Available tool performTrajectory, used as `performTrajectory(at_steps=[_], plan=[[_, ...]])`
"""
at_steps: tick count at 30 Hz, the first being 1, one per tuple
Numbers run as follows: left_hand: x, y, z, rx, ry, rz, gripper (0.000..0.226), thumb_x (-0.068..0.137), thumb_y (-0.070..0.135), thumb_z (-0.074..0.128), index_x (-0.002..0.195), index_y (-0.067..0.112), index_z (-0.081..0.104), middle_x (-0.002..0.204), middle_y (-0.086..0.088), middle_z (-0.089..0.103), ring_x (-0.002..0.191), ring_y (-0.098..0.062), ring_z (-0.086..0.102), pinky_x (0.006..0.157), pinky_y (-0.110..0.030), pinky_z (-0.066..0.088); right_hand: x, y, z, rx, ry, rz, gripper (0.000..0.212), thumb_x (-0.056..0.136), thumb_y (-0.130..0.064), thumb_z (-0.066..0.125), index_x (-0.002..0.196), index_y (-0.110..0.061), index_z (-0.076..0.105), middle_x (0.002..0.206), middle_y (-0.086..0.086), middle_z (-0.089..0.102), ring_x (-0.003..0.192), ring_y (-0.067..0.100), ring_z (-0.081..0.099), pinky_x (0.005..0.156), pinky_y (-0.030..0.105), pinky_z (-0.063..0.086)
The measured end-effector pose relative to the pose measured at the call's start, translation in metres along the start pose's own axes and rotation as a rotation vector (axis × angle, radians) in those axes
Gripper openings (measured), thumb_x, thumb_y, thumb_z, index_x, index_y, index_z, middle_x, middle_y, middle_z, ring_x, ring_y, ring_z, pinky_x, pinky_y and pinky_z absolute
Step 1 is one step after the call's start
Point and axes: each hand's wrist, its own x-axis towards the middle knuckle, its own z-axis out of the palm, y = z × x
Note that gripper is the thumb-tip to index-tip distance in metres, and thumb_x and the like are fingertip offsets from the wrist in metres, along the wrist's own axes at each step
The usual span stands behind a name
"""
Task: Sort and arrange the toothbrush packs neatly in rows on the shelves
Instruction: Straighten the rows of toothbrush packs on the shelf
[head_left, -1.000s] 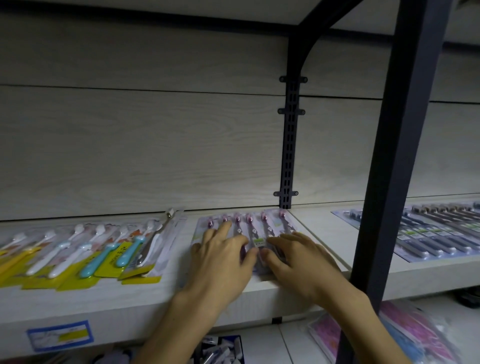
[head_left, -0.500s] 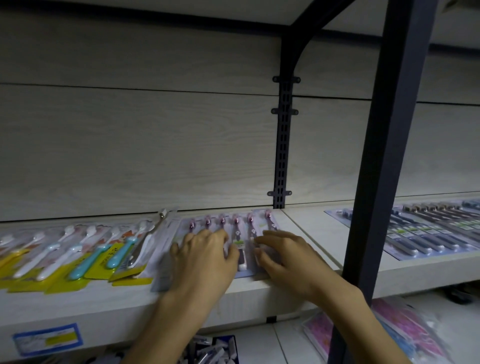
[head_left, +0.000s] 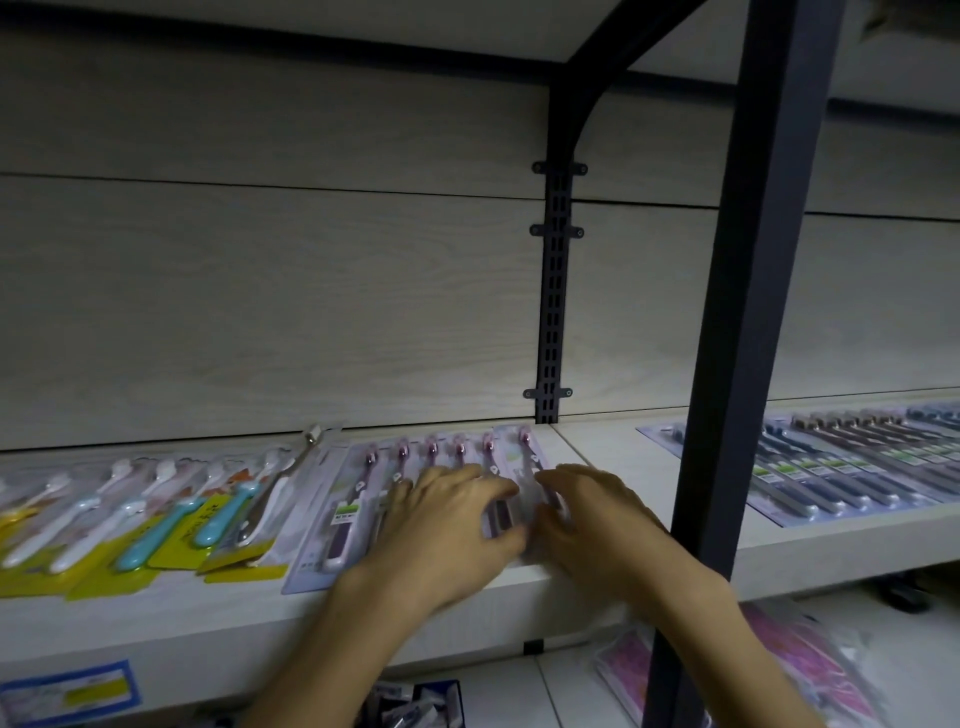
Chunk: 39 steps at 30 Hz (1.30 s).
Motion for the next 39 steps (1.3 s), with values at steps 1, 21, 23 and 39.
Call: performTrajectory(at_steps=[1,21,23,39], plan=[[0.0015,-0.0003,-0.0001,-0.005,-0.020,0.002,0.044,0.083,0.060,0.043,0.121,0.041,0.054,0.117,0.016,0.059,0.113,-0.015,0.050,0.097,-0.045,0.041,0.0001,0.0000,0.0012,-0.008,0.014,-0.008,0.031,0.094,-0.030,0.046,0.122,-0.019,0.055,0.116,0.001,0.056,0.103,0.018,0.053,0.090,0.035,0.047],[0.0040,0.0014,0.0052,0.053,0.052,-0.032,0.032,0.093,0.044,0.043,0.121,0.036,0.055,0.121,0.010,0.060,0.113,-0.020,0.052,0.095,-0.042,0.041,-0.0031,0.0022,0.0075,0.005,0.039,-0.002,0.025,0.090,-0.023,0.044,0.092,-0.008,0.064,0.096,0.008,0.060,0.089,0.025,0.057,0.080,0.039,0.049],[0.0050,0.0015,0.0054,0.062,0.018,-0.041,0.038,0.092,0.048,0.042,0.128,0.039,0.051,0.130,0.013,0.056,0.120,-0.020,0.048,0.101,-0.045,0.037,-0.0033,0.0011,0.0075,0.005,0.045,-0.001,0.025,0.089,-0.023,0.045,0.089,-0.008,0.064,0.096,0.008,0.060,0.089,0.025,0.056,0.079,0.038,0.048],[0.0042,0.0023,0.0075,0.097,0.035,-0.054,0.037,0.094,0.047,0.033,0.128,0.041,0.049,0.131,0.010,0.052,0.119,-0.020,0.047,0.099,-0.042,0.038,-0.0035,0.0007,0.0090,-0.019,0.070,-0.015,0.025,0.091,-0.021,0.043,0.091,-0.006,0.064,0.096,0.008,0.060,0.087,0.025,0.055,0.079,0.039,0.047]])
